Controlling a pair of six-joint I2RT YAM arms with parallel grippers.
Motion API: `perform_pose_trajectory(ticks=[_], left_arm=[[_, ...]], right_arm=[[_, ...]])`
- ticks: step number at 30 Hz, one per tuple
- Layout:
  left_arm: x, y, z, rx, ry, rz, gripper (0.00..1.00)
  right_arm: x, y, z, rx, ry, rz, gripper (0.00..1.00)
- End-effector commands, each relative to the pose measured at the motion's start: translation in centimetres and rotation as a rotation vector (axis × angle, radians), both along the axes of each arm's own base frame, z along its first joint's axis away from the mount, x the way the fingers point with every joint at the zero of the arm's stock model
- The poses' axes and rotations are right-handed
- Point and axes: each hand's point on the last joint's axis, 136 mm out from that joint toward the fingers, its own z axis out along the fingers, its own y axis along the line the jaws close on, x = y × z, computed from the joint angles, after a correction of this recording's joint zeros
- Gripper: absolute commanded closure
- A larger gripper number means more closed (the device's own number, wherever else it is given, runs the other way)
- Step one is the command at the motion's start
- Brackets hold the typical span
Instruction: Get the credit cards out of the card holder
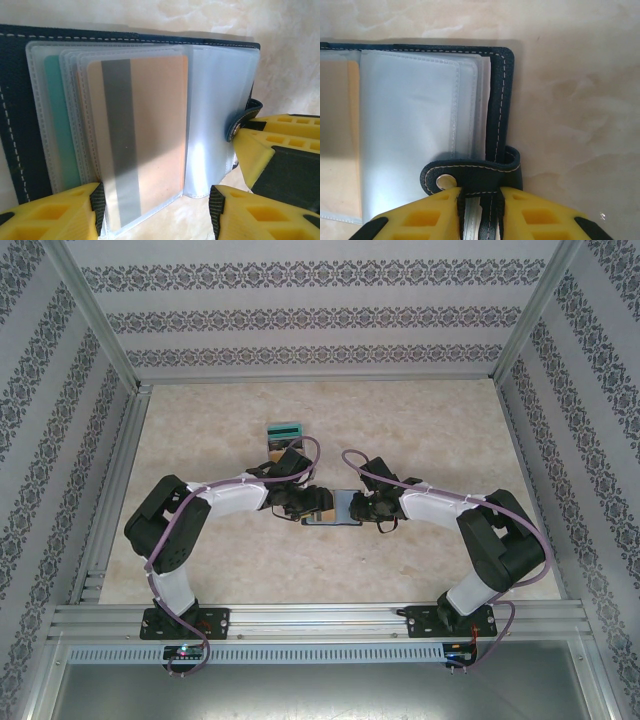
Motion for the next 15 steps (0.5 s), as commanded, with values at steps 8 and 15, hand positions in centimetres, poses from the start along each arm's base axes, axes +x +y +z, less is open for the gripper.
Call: perform_pose_trajectory(ticks=[8,15], left_arm=[[0.8,-3.7,6.1,-0.197,-0.137,-0.083,0.42],[0.6,-5.0,5.8,-0.208,-0.119,-0.123,0.42]], right_arm=[[-2.1,0.1,-1.7,-0.003,0.085,0.019,0.73],[-2.1,0.1,-1.6,-0.004,0.083,0.017,0.72]])
